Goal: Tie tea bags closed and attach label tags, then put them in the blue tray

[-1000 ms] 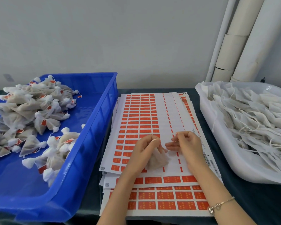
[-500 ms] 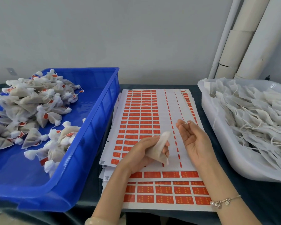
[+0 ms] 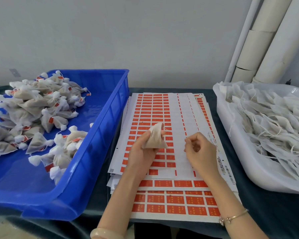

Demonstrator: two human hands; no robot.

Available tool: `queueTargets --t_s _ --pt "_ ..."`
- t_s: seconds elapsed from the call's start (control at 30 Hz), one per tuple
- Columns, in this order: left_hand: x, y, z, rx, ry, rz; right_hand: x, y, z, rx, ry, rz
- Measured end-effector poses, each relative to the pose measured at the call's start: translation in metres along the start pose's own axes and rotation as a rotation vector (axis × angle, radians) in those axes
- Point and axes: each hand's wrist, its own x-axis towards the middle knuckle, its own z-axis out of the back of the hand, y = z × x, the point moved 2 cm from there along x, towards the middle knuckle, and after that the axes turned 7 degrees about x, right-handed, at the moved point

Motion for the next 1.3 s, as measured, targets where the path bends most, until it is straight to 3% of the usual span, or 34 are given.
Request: queueTargets --t_s 0.2,0.37,0.53,0.67,0.9,1.1,1.3 --pt "-0.003 0.004 -0.001 0.457 -0.151 -0.173 -0.01 0.007 -0.005 0.002 0.198 0.252" --pt "-0.001 0.019 -0.004 1.005 -0.119 -0.435 -0.015 0.019 -0.006 0.191 0.256 0.297" --pt "0.003 0.024 -0.004 1.197 -0.036 -0.58 -0.021 0.021 -0.011 0.22 0.345 0.303" --pt "0.001 0.022 -0.006 1.159 -0.009 -0.617 -0.023 0.023 -0.012 0.241 0.348 0.335" --pt "-0.007 0.011 -0.013 0.859 -0.09 -0.321 -0.017 0.023 -0.007 0.26 0.086 0.203" --pt "-0.007 0.016 -0.011 0.811 -0.033 -0.196 -0.015 0.016 -0.016 0.309 0.246 -0.001" --pt "-0.007 0.012 -0.012 0.774 -0.086 -0.194 -0.011 0.011 -0.011 0.367 0.192 -0.097"
